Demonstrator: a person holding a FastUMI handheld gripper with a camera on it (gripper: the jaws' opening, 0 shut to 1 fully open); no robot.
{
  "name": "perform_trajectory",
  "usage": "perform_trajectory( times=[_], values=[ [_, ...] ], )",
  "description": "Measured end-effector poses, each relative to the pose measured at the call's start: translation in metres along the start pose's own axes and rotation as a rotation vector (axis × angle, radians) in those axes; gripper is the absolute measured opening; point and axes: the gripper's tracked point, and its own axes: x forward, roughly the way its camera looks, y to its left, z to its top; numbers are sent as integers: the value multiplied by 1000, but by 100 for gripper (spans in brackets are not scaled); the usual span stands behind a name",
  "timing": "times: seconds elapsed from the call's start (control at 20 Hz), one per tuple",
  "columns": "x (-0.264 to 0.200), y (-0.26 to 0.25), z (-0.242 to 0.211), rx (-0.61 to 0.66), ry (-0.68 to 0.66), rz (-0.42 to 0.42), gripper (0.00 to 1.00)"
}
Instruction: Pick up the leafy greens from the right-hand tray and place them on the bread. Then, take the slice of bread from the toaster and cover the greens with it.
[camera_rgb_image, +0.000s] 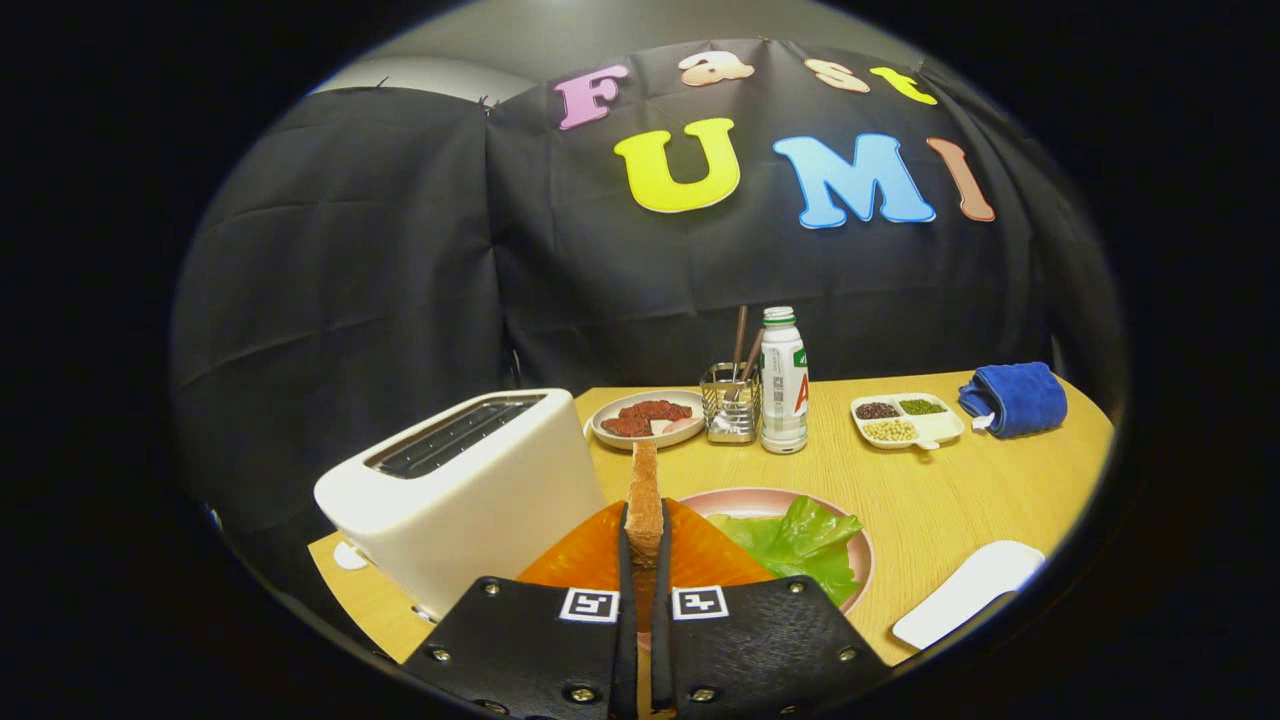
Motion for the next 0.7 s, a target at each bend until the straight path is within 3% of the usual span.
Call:
perform_trajectory(
  times=[0.25, 0.7],
  values=[
    [7, -20, -2, 21, 22, -19, 7],
    [16, -55, -10, -1, 84, -16, 18]
  ],
)
